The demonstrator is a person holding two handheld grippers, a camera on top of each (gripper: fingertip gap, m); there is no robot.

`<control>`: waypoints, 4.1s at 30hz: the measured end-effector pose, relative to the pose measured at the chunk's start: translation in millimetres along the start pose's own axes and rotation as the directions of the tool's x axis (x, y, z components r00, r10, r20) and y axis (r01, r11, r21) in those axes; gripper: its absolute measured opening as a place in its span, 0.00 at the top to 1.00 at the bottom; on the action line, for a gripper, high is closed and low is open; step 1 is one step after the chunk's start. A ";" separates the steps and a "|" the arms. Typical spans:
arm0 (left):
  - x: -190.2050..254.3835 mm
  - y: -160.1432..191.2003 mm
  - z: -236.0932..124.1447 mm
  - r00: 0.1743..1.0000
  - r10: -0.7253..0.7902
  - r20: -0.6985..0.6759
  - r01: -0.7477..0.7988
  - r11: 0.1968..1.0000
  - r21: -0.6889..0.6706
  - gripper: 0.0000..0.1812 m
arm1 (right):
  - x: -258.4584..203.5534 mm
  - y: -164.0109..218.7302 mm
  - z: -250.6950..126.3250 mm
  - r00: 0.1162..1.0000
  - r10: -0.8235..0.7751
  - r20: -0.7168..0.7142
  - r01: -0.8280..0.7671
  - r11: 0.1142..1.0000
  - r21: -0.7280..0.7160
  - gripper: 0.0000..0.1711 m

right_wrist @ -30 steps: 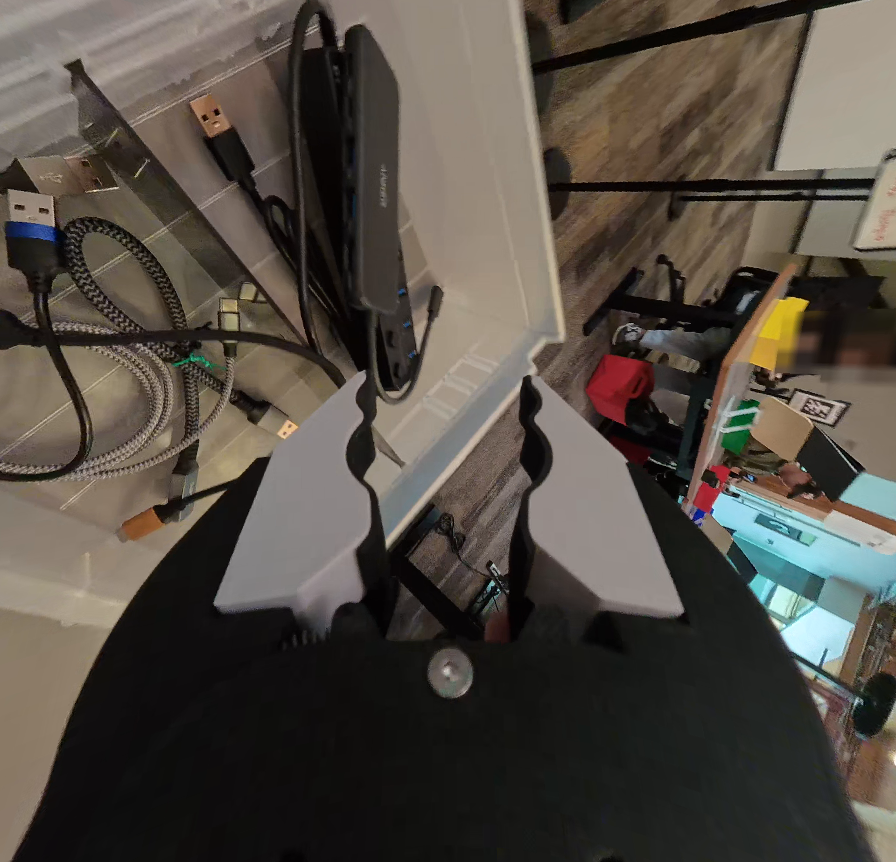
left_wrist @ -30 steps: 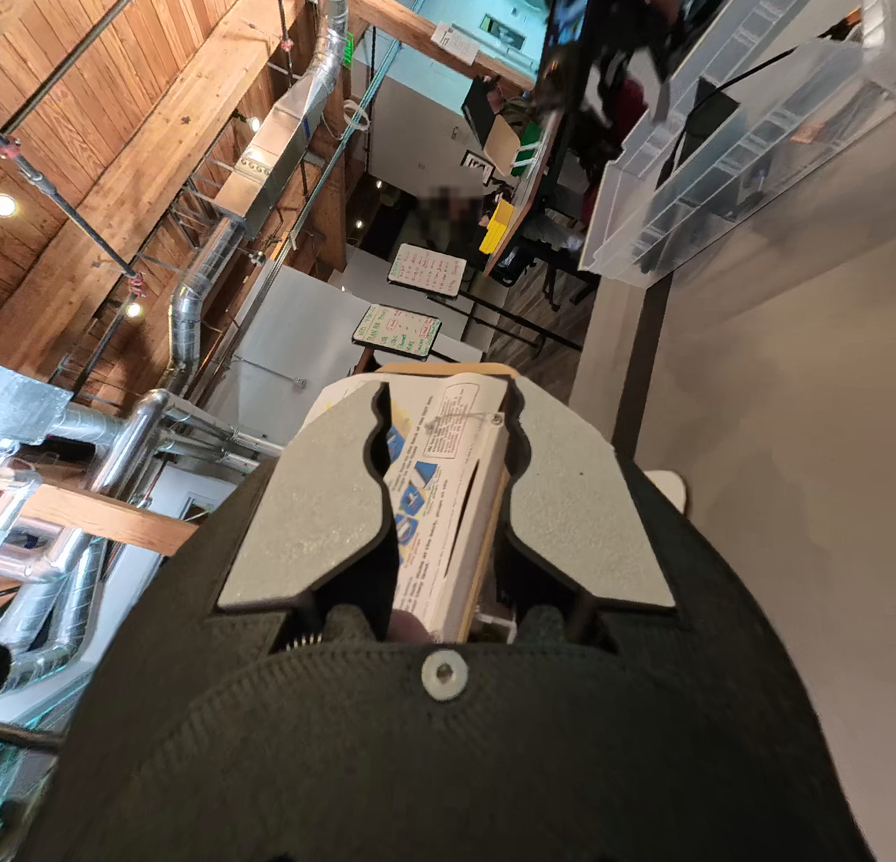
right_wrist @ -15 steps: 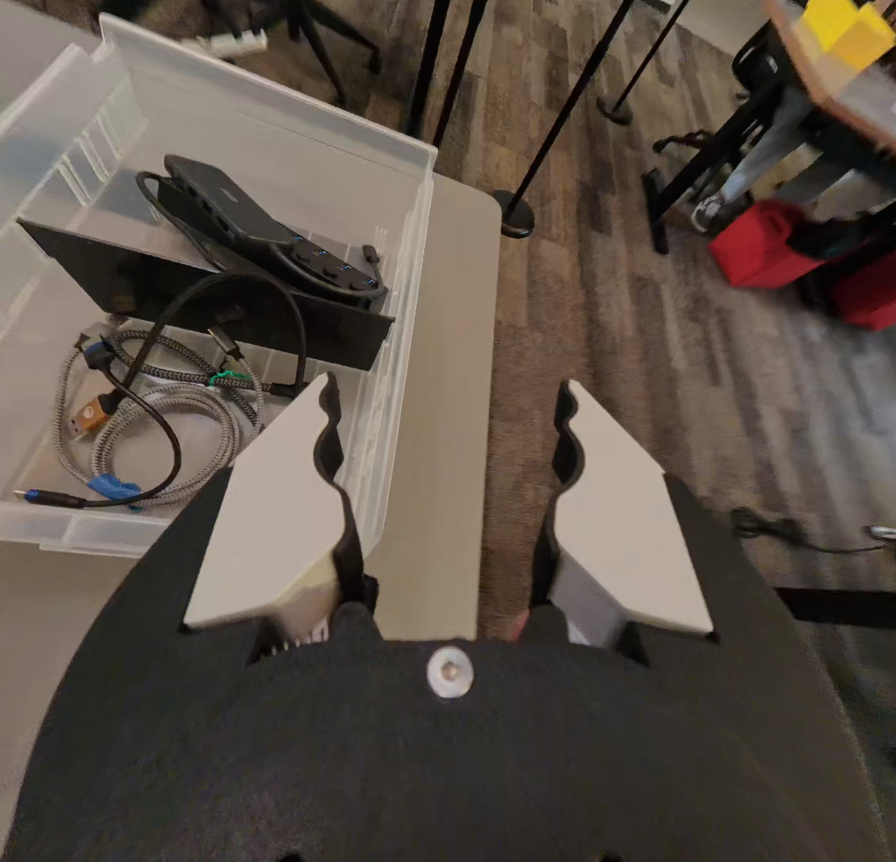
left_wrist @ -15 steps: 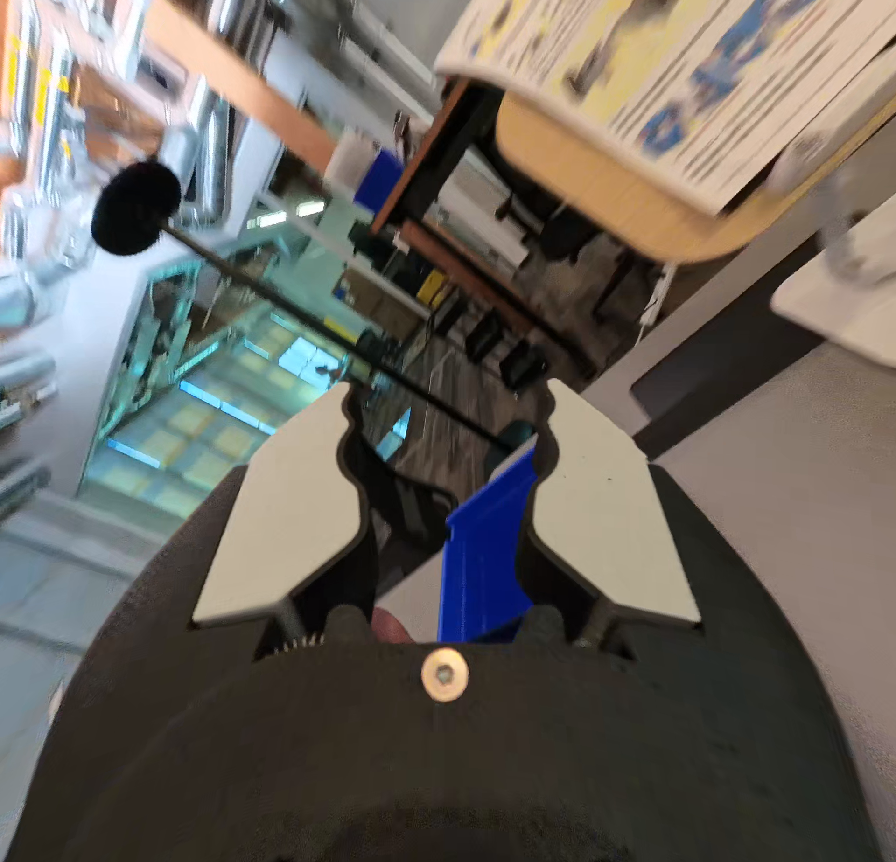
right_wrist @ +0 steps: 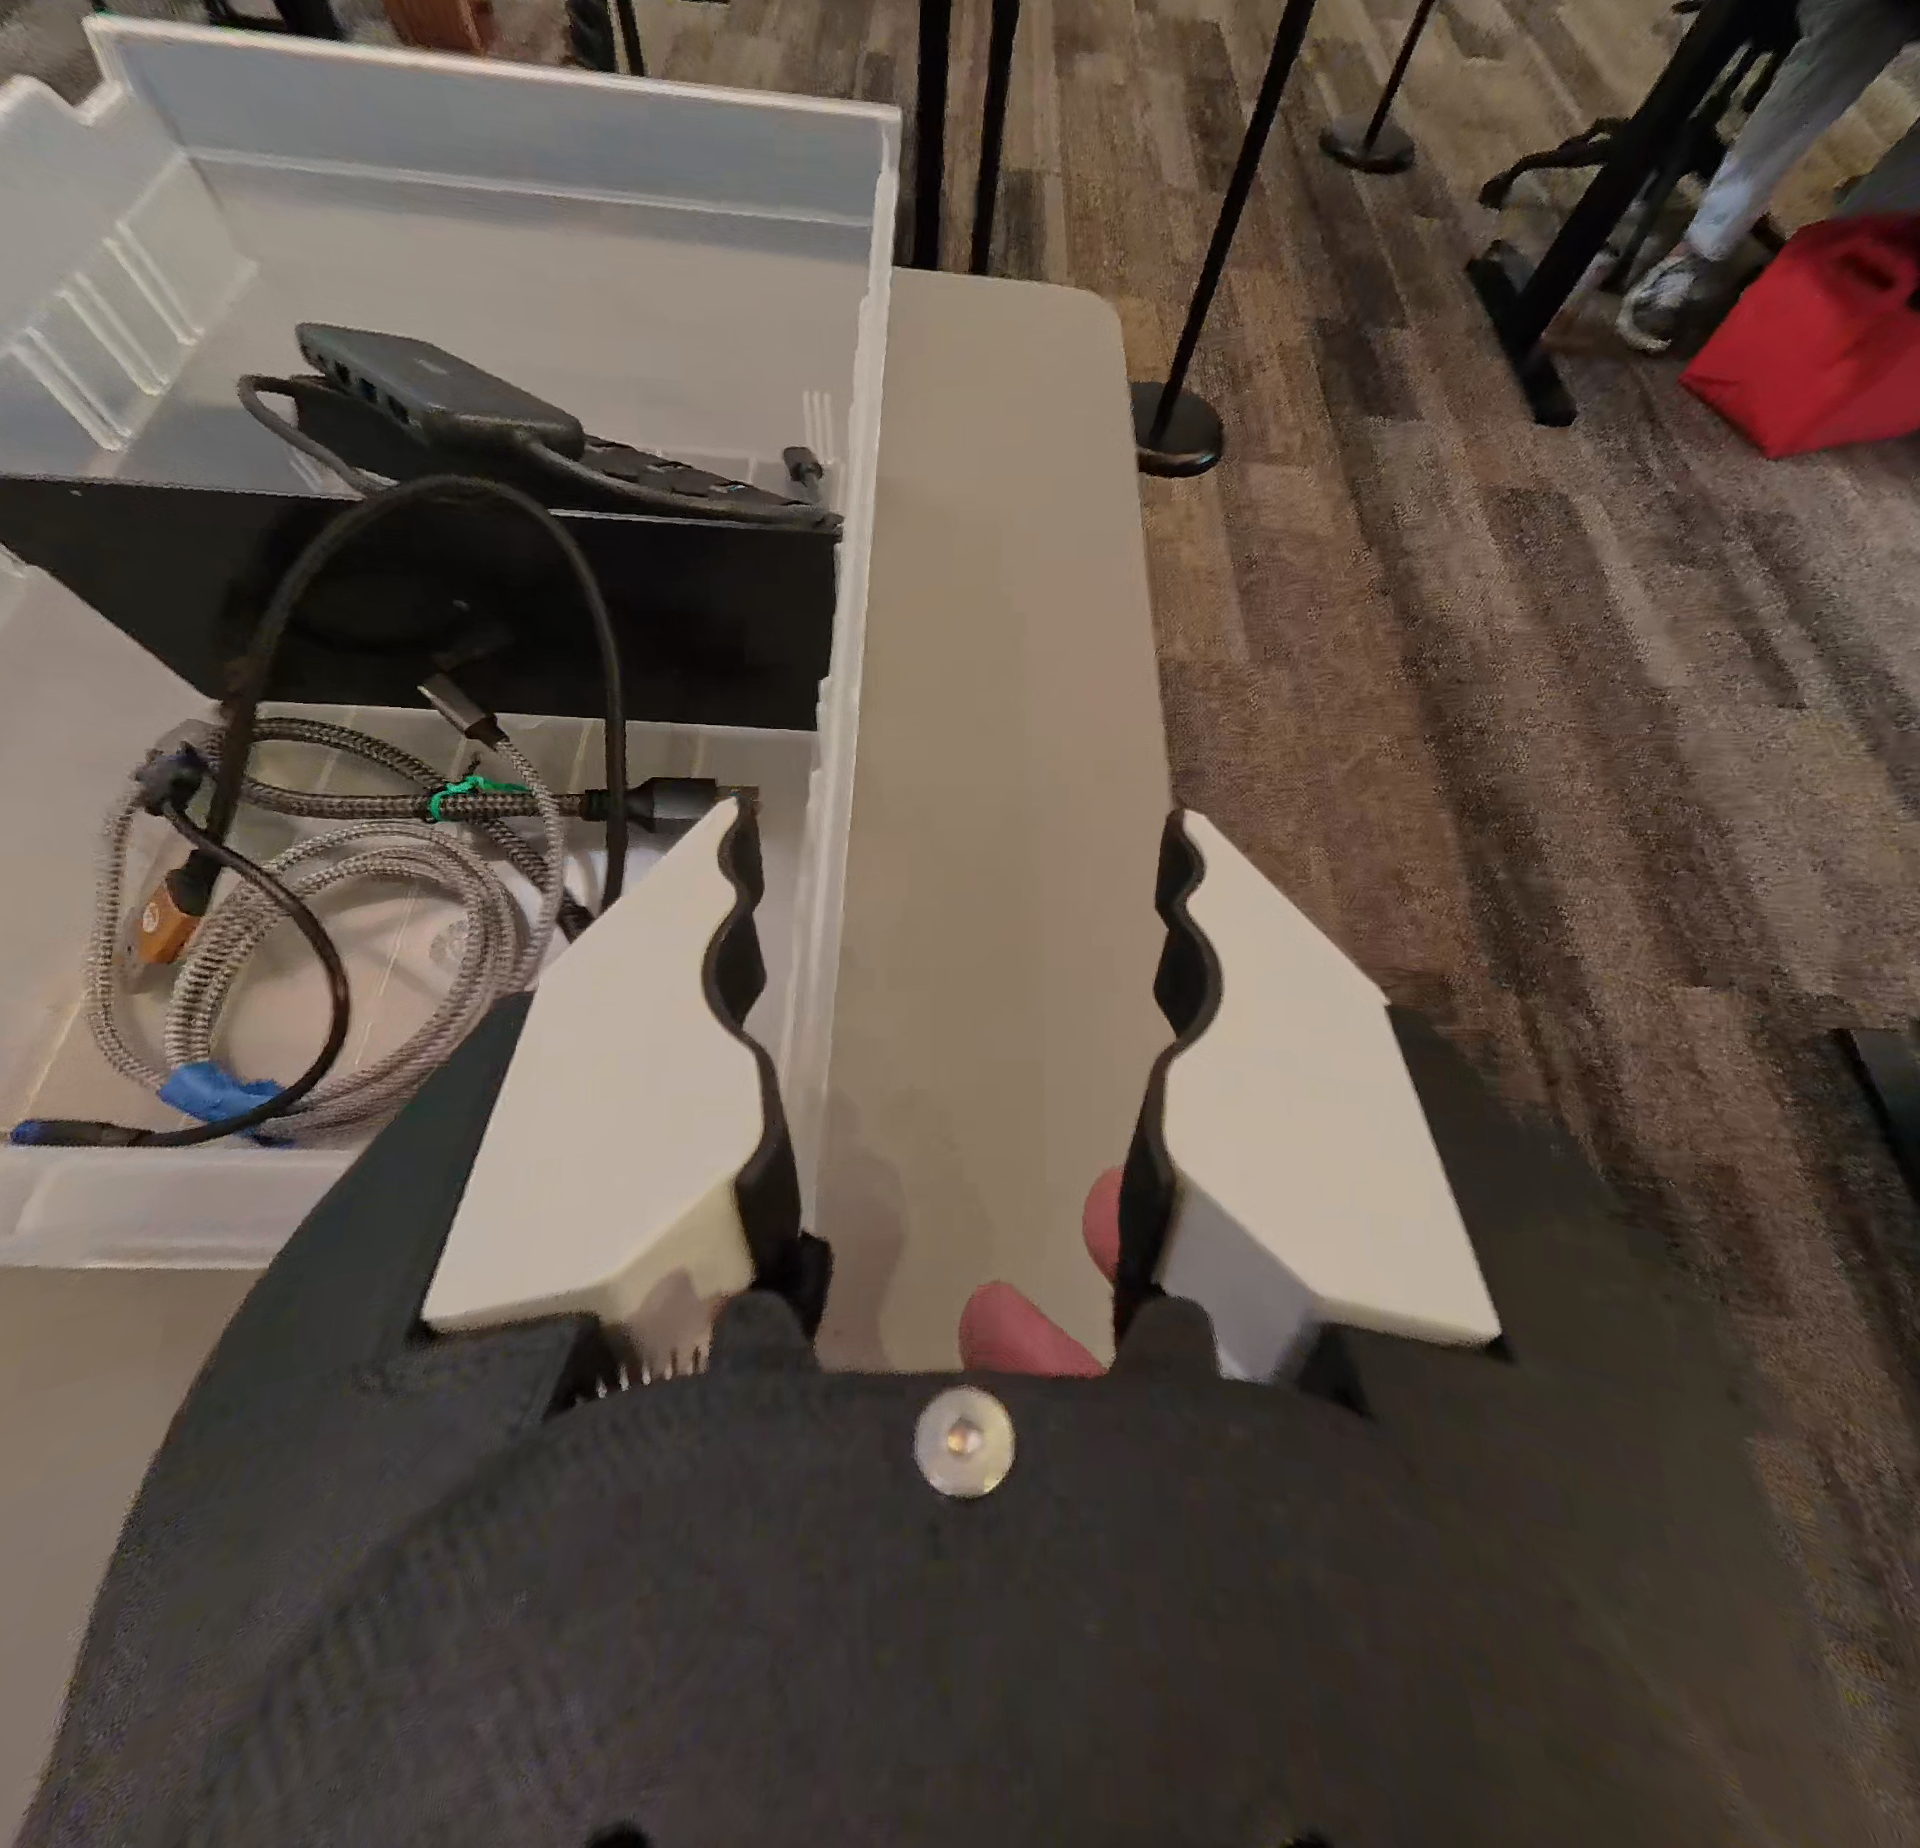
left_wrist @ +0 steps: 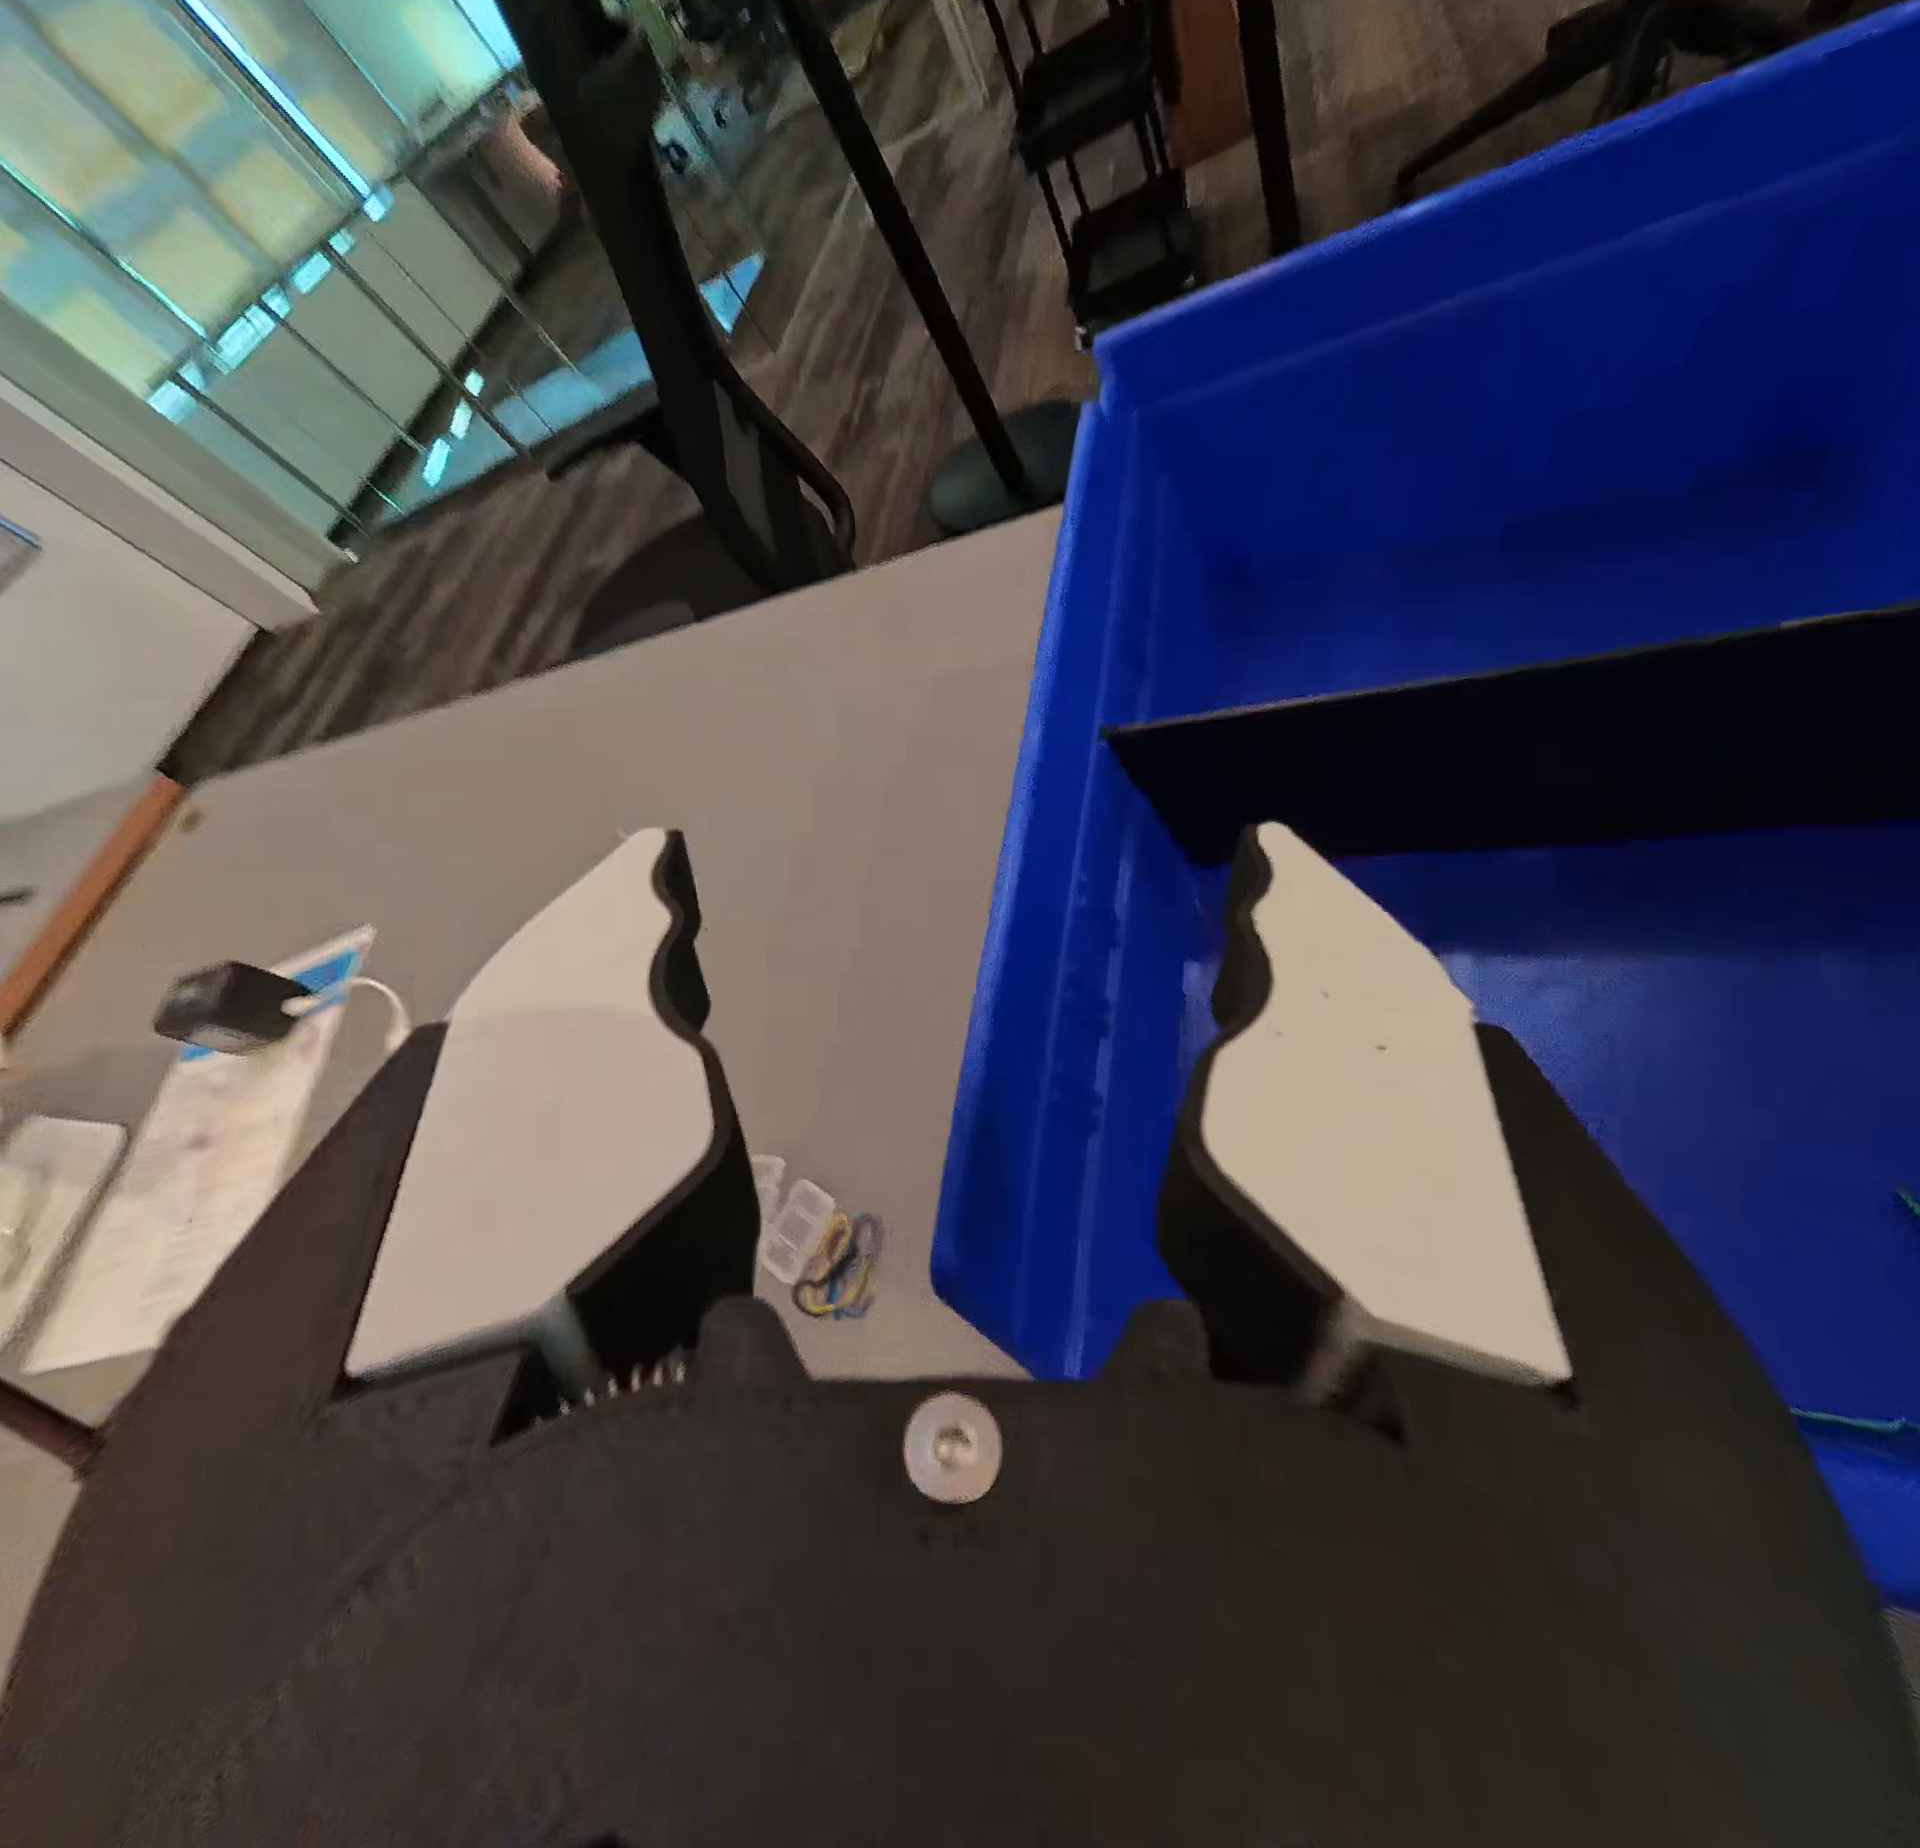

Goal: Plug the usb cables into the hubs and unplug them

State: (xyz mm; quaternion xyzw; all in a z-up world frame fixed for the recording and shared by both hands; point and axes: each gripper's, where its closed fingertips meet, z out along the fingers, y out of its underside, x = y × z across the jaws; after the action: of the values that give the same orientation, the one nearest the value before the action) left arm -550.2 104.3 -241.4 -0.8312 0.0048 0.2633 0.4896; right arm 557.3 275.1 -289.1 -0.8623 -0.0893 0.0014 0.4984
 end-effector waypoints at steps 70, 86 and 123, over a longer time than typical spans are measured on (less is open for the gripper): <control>25.9 -13.7 -98.0 0.835 -0.284 -0.471 0.450 0.845 0.288 0.97 | -266.5 47.9 -75.7 0.975 -0.104 0.197 0.112 0.993 -0.032 0.98; -3.7 29.6 -156.9 0.785 -0.440 -0.436 0.590 0.744 0.314 0.98 | -422.0 43.8 -92.5 0.880 -0.282 0.382 0.307 0.952 -0.003 0.86; -30.3 51.6 -156.3 0.696 -0.554 -0.457 0.712 0.615 0.339 0.98 | -759.4 16.7 -114.2 0.734 -0.275 0.621 0.285 0.955 0.086 0.44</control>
State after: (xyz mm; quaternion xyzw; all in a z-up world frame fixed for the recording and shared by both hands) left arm -522.4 -57.8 -210.1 -0.6540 -0.1500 -0.0723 0.7380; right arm -176.9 50.7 -311.9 -0.7927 -0.3787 0.2123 0.4280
